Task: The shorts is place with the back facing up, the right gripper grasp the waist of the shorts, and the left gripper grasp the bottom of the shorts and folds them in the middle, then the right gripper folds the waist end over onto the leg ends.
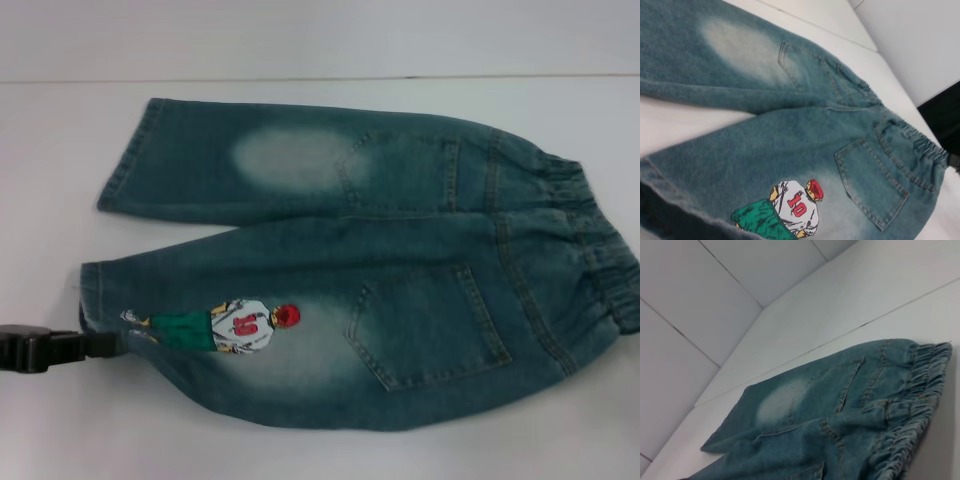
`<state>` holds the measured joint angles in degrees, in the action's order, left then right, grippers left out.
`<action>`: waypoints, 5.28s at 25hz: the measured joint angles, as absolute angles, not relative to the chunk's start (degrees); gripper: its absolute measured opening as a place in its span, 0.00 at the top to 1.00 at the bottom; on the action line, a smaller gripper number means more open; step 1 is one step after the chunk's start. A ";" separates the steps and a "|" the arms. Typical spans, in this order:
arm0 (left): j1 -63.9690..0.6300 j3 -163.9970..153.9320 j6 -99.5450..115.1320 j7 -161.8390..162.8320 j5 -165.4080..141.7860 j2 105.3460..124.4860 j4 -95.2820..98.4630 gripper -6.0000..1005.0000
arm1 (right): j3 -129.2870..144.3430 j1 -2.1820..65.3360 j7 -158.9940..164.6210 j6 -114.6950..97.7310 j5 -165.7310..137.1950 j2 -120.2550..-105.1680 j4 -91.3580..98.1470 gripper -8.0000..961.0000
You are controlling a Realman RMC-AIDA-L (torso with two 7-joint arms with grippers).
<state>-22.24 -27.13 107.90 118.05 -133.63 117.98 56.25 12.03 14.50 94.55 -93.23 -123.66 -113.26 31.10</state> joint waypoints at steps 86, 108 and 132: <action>-45.00 -40.36 42.52 102.70 -124.55 123.42 36.18 0.99 | -5.12 29.67 88.32 -62.82 -102.58 -118.07 19.07 0.89; -44.04 -46.17 40.20 103.91 -125.16 124.11 39.30 0.32 | -3.21 25.17 84.96 -66.53 -102.70 -117.88 20.77 0.35; -36.04 -64.25 45.88 104.85 -115.91 124.45 43.57 0.13 | 9.07 23.22 92.86 -64.43 -109.16 -115.90 23.65 0.14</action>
<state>-36.04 -64.25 45.88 104.85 -115.91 124.45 43.57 9.07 23.22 92.86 -64.43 -109.16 -115.90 23.64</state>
